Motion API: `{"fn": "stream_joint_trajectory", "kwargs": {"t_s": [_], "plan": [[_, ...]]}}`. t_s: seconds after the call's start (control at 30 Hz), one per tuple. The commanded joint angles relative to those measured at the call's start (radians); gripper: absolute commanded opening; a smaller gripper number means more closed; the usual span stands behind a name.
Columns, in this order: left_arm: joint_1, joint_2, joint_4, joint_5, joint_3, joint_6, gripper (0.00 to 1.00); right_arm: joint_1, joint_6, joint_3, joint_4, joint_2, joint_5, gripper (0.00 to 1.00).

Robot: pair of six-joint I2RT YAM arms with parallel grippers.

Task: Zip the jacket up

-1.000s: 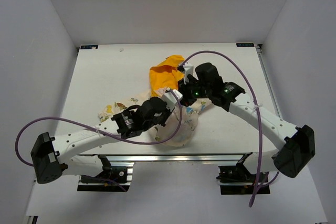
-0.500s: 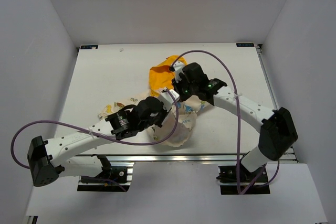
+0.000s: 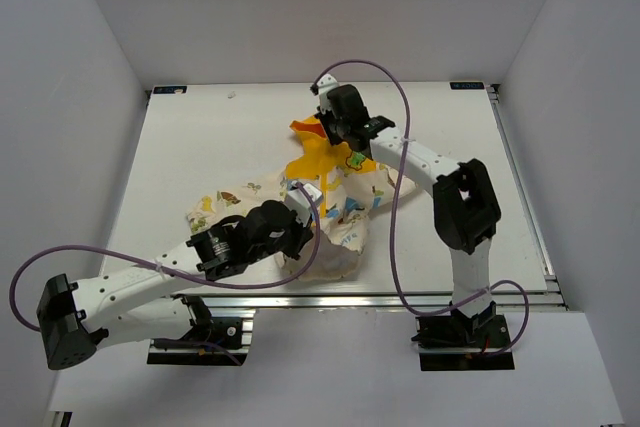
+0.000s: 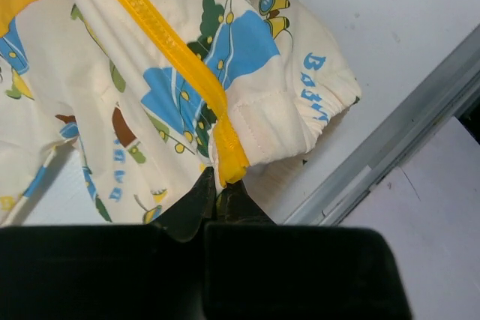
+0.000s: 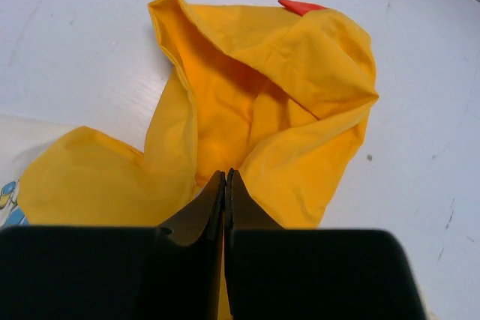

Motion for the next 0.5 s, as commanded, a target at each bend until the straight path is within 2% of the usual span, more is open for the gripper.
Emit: {"fn": "stream_joint_trajectory", "kwargs": {"t_s": [0.0, 0.27, 0.37, 0.47], "plan": [[-0.012, -0.024, 0.026, 0.129, -0.064, -0.093, 0.0, -0.085, -0.094, 0.134, 0.213, 0.08, 0.143, 0.0], [-0.012, 0.032, 0.114, 0.246, -0.18, -0.186, 0.0, -0.165, -0.097, 0.453, 0.256, 0.299, 0.093, 0.0], [-0.012, 0.048, 0.131, 0.287, -0.213, -0.229, 0.0, -0.165, -0.095, 0.457, 0.313, 0.326, 0.076, 0.0], [-0.012, 0.045, 0.141, 0.283, -0.237, -0.246, 0.0, -0.165, -0.071, 0.416, 0.313, 0.288, 0.004, 0.0]]}}
